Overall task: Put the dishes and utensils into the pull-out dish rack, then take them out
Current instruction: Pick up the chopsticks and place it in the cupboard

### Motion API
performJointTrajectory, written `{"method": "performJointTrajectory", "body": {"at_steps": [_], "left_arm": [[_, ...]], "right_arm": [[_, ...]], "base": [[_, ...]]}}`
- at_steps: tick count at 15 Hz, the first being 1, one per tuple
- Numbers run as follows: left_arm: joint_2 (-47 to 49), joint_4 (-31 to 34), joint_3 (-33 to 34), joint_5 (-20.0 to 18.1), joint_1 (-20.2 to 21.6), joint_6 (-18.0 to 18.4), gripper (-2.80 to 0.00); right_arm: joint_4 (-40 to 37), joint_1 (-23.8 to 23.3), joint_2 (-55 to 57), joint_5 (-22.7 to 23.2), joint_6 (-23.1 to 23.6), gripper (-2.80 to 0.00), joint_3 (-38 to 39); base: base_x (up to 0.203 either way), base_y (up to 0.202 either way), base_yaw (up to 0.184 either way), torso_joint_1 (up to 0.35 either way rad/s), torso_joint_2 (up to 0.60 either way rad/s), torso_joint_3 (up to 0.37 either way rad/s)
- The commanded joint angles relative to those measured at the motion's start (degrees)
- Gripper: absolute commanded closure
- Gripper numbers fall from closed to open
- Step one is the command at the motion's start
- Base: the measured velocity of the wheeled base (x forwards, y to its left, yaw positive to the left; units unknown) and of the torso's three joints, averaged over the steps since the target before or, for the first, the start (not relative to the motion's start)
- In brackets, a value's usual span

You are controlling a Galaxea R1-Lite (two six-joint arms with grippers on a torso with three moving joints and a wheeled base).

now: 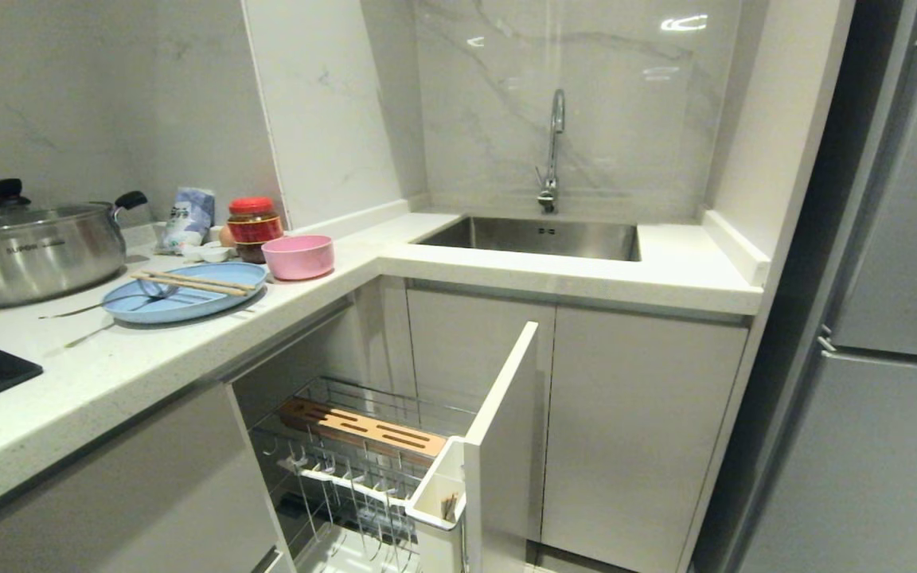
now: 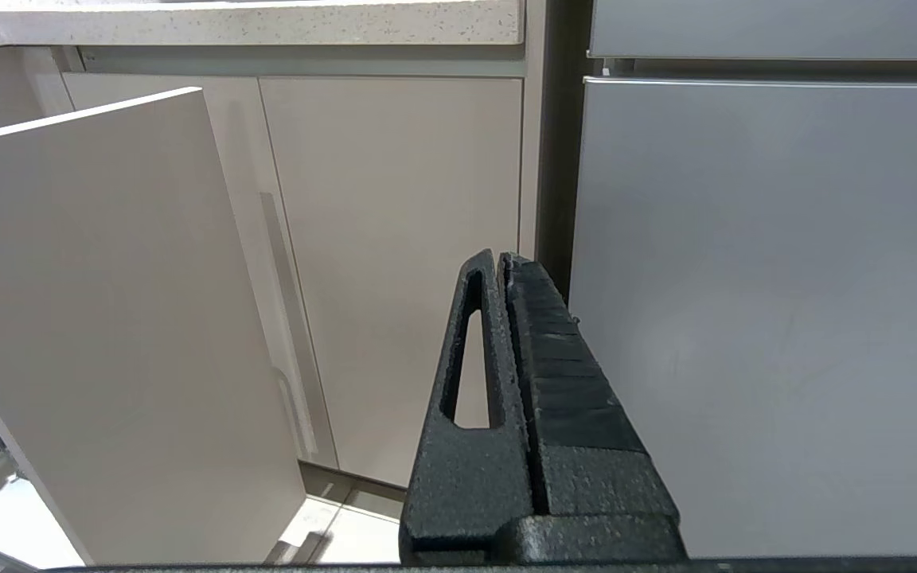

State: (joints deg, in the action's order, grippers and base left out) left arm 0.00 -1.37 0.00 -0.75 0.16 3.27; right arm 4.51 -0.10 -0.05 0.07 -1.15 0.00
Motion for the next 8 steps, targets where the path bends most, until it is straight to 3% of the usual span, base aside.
{"method": "performJointTrajectory", "body": {"at_steps": [1, 4, 8], "left_arm": [[0.09, 0.05, 0.7, -0.22, 0.02, 0.34, 0.0], [0.09, -0.04, 0.7, -0.48, -0.02, 0.51, 0.0], [0.09, -0.04, 0.7, -0.48, 0.01, 0.6, 0.0]], "right_arm": [[0.06, 0.01, -0.04, 0.01, 0.0, 0.0, 1.49], [0.06, 0.01, -0.04, 0.01, 0.0, 0.0, 1.49], [0.06, 0.01, -0.04, 0.01, 0.0, 0.0, 1.49]], "base": [[0.0, 0.0, 0.0, 0.0, 0.0, 0.0], [0.0, 0.0, 0.0, 0.001, 0.0, -0.015], [0.0, 0.0, 0.0, 0.003, 0.0, -0.156]]}}
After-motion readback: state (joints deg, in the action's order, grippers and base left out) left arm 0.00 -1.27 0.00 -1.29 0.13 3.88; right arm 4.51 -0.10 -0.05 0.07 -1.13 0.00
